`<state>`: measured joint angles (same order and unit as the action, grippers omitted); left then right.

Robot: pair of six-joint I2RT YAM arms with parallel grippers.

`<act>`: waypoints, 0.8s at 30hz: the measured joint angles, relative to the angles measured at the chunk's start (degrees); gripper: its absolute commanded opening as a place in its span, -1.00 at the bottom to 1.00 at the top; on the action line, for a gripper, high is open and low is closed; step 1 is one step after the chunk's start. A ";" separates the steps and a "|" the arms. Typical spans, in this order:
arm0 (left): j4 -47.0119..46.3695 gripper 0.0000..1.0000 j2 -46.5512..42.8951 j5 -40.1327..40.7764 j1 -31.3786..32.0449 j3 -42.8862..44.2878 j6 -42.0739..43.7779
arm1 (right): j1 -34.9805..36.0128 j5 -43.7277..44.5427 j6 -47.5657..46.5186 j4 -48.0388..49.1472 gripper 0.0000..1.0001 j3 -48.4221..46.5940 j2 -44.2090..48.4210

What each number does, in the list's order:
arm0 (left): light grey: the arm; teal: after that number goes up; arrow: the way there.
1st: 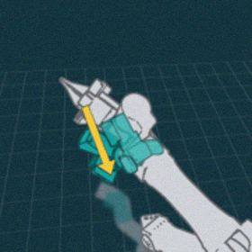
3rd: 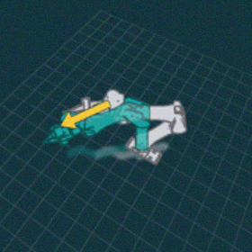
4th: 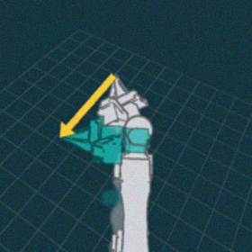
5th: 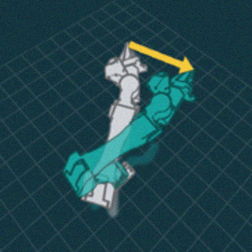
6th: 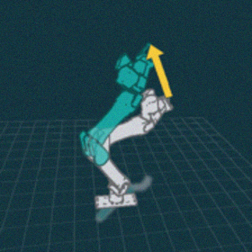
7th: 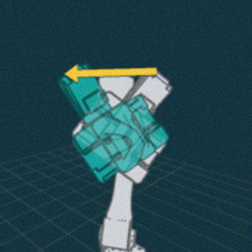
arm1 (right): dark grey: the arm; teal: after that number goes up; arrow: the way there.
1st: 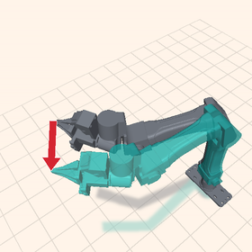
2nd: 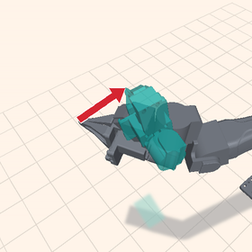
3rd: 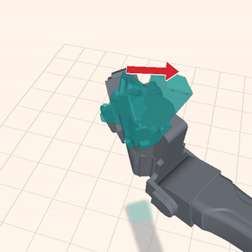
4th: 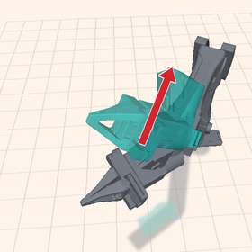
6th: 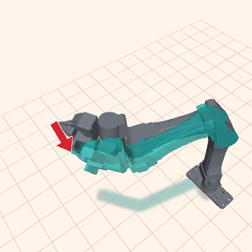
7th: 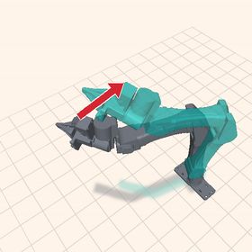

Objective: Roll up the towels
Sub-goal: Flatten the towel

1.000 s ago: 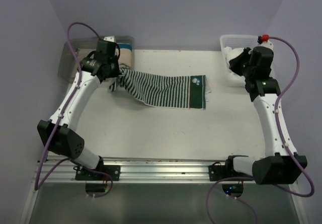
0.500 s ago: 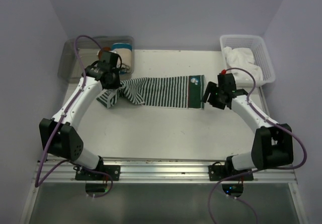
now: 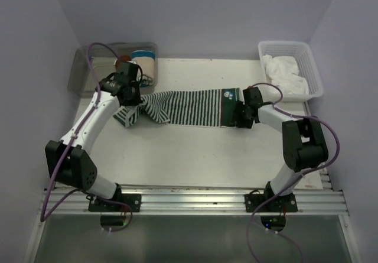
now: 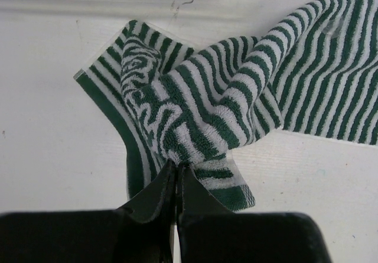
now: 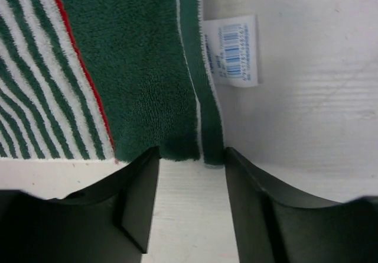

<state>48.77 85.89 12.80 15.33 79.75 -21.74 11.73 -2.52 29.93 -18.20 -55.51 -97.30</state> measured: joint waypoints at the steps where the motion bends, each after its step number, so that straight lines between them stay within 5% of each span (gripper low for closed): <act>1: -0.04 -1.00 0.00 0.00 -0.02 -0.11 0.00 | 0.46 0.00 0.07 0.33 -0.15 -0.44 -0.63; 2: -0.09 -1.00 0.00 -0.02 -0.07 -0.20 -0.02 | 0.81 -0.02 0.02 0.85 -0.50 -0.81 -1.16; 5: -0.09 -1.00 0.00 -0.02 -0.17 -0.28 0.00 | 1.11 -0.02 0.42 1.36 -1.00 -1.92 -2.93; 18: 0.35 -0.92 2.32 -0.74 -0.52 3.28 0.22 | -4.50 3.39 0.42 -7.37 -1.00 -16.41 4.46; 21: 0.31 0.06 3.02 -1.05 -0.68 6.29 0.94 | -6.75 5.22 -0.46 -7.87 -1.00 -20.55 10.67; 22: 0.22 0.63 2.64 -1.25 -0.70 6.82 0.98 | -7.19 6.16 -0.72 -7.91 -1.00 -20.90 13.03; 24: 0.20 0.79 1.25 -1.75 -0.74 6.64 0.79 | -7.63 7.67 -1.42 -8.07 -1.00 -20.04 18.40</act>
<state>48.97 87.13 11.05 14.59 86.39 -20.95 4.10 5.15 28.51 -26.26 -75.55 -78.89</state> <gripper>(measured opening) 0.778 0.026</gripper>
